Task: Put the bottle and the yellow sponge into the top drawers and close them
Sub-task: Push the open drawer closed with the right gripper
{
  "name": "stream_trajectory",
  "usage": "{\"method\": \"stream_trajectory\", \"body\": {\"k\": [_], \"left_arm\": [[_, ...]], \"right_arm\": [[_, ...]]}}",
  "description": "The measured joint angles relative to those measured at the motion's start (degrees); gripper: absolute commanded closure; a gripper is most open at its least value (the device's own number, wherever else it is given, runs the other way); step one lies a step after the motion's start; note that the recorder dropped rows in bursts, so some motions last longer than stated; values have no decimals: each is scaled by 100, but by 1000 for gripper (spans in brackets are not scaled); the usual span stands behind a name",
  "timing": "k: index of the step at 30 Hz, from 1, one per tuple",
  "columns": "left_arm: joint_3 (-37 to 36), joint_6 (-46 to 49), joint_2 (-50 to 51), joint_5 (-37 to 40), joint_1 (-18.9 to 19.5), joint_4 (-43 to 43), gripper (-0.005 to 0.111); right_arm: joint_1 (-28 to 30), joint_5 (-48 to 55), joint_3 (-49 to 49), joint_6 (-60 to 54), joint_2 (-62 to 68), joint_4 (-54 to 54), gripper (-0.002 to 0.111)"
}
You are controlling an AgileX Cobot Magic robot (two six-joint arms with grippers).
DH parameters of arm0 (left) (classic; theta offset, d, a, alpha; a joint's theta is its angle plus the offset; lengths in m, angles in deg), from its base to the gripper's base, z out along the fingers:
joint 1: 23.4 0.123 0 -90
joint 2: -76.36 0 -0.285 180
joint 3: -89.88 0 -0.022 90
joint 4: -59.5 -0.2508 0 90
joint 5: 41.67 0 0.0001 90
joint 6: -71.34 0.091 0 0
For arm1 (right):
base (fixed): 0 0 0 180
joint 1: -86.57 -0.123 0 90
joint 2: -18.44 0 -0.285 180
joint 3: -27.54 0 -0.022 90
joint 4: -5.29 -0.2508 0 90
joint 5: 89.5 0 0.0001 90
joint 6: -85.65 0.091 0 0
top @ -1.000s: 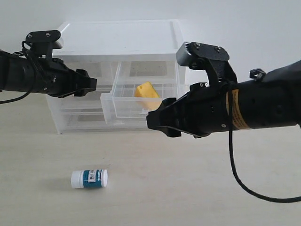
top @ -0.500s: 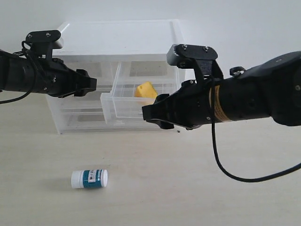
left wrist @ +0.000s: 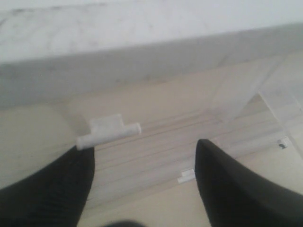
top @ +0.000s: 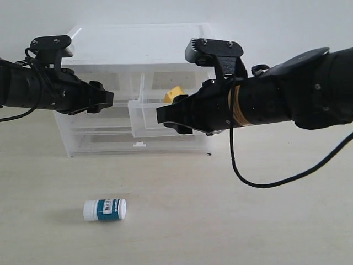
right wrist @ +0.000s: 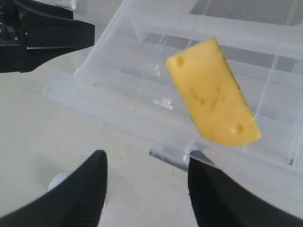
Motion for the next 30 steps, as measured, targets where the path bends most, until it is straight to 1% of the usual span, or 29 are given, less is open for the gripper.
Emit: {"method": "stream_trajectory", "body": {"k": [6,13,22,30], "left_arm": [[0,0,0,0,0,0,47],[0,0,0,0,0,0,47],[0,0,0,0,0,0,47],[0,0,0,0,0,0,47]], "right_arm": [[0,95,460,-95,399,0,60],[0,510,1011,-208,749,0,60],[0,711,1444,-255,872,0,60],[0,877,1700,-278,1235,0,60]]}}
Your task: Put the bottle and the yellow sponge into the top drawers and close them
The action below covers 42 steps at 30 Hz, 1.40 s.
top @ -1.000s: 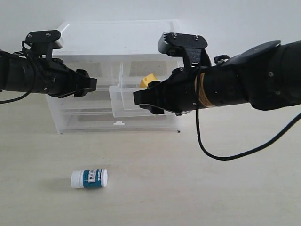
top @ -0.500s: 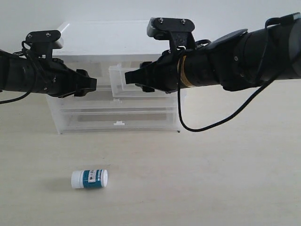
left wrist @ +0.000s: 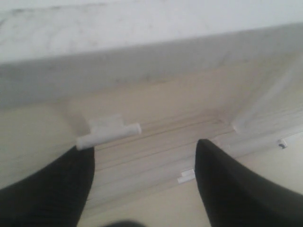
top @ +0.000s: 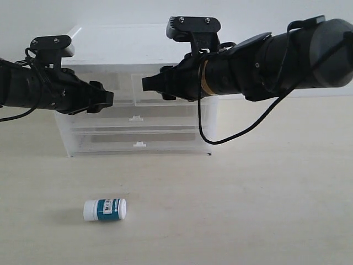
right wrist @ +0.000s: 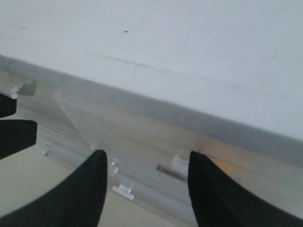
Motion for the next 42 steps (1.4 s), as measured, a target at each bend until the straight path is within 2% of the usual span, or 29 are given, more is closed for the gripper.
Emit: {"method": "stream_trajectory", "body": {"k": [15,25,27,30,42], "left_arm": [[0,12,0,11,0,-159,47],[0,23,0,11,0,-173,47],[0,23,0,11,0,-173,47],[0,23,0,11,0,-173,47],[0,44,33,142,0,-184,47]], "right_arm": [[-11,125,210,-83,77,-16,60],[-11,-239,142,-118,-119,-26,61],[-11,-228,25,-118,-230,-26,72],[-11,-148,-209,-166,-344,-26,109],[1,484,-321,-311,-381,-17,108]]}}
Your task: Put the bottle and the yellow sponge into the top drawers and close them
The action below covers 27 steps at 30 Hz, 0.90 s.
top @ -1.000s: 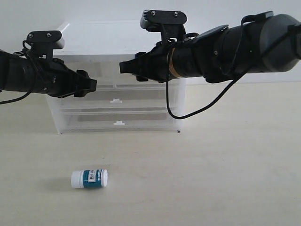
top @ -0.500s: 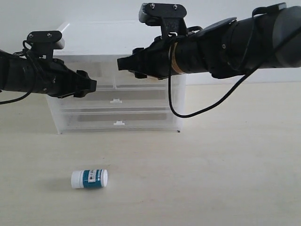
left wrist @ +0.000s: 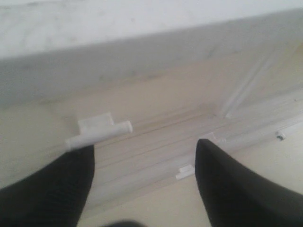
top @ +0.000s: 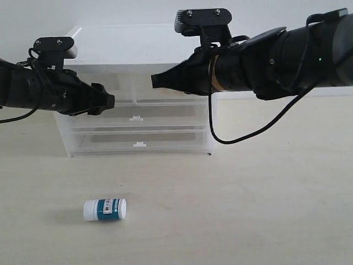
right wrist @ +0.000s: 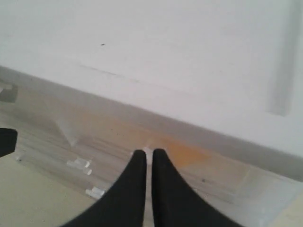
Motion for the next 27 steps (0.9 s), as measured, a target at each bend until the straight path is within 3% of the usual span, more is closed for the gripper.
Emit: {"method": "stream_trajectory", "body": {"k": [9,12,14,16,27], "left_arm": [[25,11,21,61,0,-15,47],[25,23,21,61,0,-15,47],[25,37,21,61,0,-15,47],[25,47,21,61,0,-55,47],[25,59,21,61,0,-136,47]], "right_arm": [[8,46,237,-48,215,0,106],[8,3,317,-26,348,0,87],[8,16,328,-3,412,0,67],[8,16,328,39,462,0,59],[-38,50,342,138,472,0,62]]}}
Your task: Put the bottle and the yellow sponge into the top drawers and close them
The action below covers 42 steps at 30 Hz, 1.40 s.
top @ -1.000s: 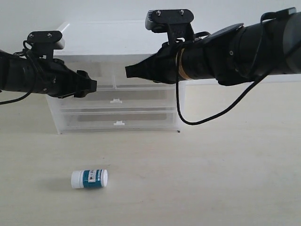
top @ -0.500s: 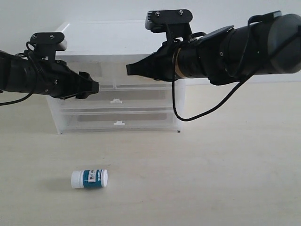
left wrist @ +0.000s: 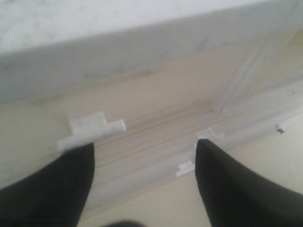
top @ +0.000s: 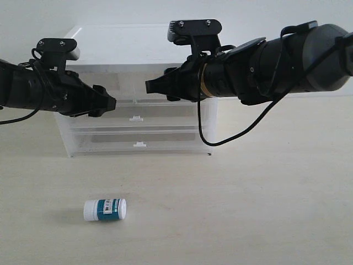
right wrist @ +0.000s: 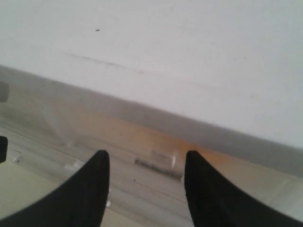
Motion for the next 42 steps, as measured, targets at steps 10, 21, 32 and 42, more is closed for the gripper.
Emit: {"method": "stream_trajectory", "body": {"k": [10,21,32,42], "left_arm": [[0,0,0,0,0,-131,47],[-121,48,0,-231,0,-441,47],[-635,152,-741,-423,15,-573,56],[-1557,146,-1752,1306,529,1275,65]], "right_arm": [[-2,-60,97,115,3,-21,62],[-2,-60,97,89,3,-21,62],[-2,-49,97,66,3,-30,62],[-2,-49,97,66,3,-30,62]]}}
